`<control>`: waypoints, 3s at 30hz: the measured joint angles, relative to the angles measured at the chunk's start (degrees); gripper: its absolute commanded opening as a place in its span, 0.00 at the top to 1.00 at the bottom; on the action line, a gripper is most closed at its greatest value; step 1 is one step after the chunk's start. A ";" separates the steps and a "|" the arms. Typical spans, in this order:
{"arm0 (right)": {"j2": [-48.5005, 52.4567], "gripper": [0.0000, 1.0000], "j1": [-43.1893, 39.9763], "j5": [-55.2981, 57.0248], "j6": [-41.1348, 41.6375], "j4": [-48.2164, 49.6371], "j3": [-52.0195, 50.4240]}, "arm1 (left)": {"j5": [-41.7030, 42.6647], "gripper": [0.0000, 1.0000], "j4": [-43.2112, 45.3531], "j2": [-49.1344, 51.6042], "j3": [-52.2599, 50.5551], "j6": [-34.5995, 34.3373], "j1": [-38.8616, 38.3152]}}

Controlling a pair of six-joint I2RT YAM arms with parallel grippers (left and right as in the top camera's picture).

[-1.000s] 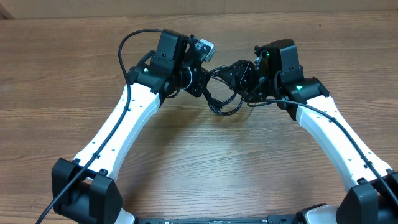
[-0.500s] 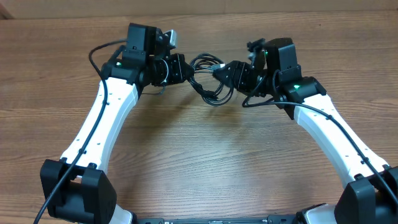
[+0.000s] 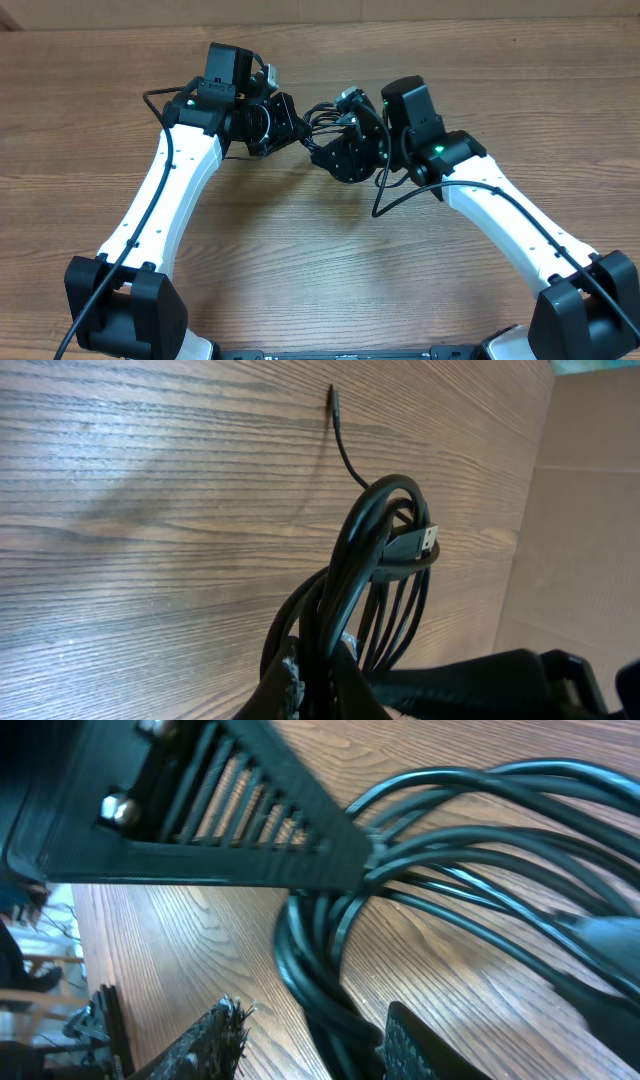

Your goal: Untangle cables

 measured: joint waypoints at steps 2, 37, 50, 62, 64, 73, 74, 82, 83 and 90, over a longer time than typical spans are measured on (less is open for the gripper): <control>0.02 0.57 1.07 1.01 -1.64 0.20 0.00 | 0.63 0.96 -0.07 0.00 0.00 0.00 0.00; -7.19 0.96 -4.02 12.20 37.51 -3.28 0.11 | -1.31 0.29 2.62 0.00 0.11 17.59 0.17; -7.19 0.96 -4.22 12.72 38.77 -3.28 0.11 | 19.30 0.47 4.13 1.36 0.26 35.15 -1.92; -7.17 0.96 -4.70 13.94 39.54 -3.89 0.11 | 21.64 0.96 4.94 8.85 0.28 39.89 -7.02; -7.19 0.96 -5.49 13.97 41.16 -5.49 0.11 | 21.75 0.96 5.01 8.90 0.28 39.67 -6.97; -7.19 0.96 -14.60 22.93 42.71 -19.52 0.46 | 20.39 0.96 5.03 9.42 0.28 38.18 -2.64; -7.19 0.96 -14.75 22.91 41.97 -19.19 0.46 | 20.28 0.96 5.01 9.42 0.28 38.18 -2.54; -7.19 0.43 -12.02 6.71 29.20 -4.57 0.46 | 20.96 0.96 5.09 9.42 0.28 38.25 -2.60; -7.19 0.43 -11.45 6.16 28.63 -4.17 0.46 | 21.14 0.96 5.09 9.42 0.28 38.25 -2.60; -3.45 0.63 -6.19 6.45 30.42 1.40 0.46 | 23.41 0.96 5.18 9.42 0.28 38.25 -2.62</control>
